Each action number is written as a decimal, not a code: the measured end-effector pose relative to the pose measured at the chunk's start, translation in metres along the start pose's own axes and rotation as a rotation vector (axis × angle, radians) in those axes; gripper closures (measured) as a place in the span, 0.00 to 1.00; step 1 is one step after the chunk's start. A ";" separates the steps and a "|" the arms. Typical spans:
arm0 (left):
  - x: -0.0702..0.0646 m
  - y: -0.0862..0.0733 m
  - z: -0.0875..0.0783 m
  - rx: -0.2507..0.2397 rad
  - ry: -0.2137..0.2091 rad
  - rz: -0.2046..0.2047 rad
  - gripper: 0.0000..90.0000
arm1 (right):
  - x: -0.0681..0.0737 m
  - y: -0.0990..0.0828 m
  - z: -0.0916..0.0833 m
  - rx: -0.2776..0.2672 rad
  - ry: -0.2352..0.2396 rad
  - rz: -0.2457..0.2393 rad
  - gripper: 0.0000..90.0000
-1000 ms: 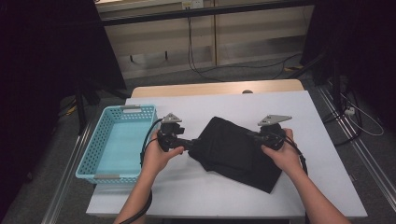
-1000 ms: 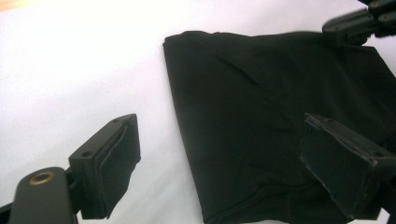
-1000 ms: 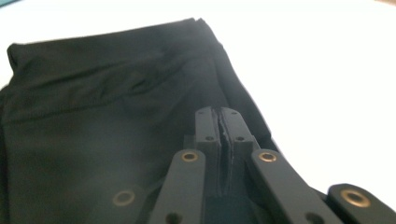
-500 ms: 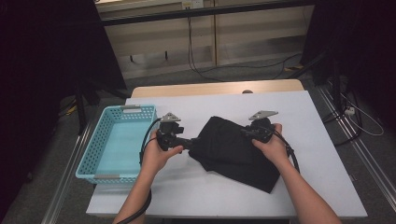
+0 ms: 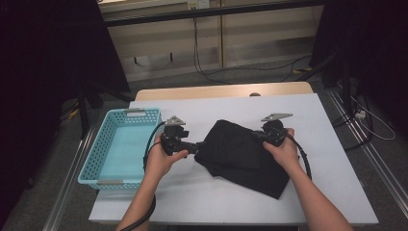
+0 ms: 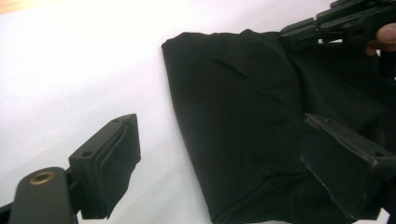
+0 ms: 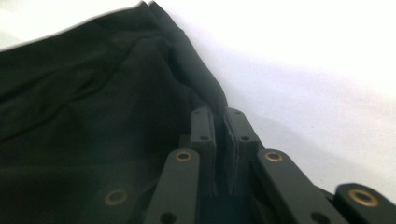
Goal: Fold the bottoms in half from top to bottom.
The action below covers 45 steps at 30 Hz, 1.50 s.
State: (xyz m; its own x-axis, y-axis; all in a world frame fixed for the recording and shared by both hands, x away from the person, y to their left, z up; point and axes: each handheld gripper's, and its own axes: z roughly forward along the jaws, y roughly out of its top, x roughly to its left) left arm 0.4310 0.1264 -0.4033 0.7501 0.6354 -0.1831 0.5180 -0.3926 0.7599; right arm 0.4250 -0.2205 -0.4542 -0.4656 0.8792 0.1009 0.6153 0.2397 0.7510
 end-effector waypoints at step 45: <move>-0.002 0.000 -0.001 0.002 0.002 0.006 0.14 | -0.002 -0.032 -0.085 -0.036 0.022 0.016 0.93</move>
State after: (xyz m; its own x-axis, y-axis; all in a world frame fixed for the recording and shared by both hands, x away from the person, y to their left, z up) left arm 0.4286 0.1261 -0.4023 0.7521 0.6348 -0.1773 0.5144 -0.3972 0.7600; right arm 0.3516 -0.2652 -0.4230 -0.4699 0.8736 0.1266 0.5997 0.2107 0.7719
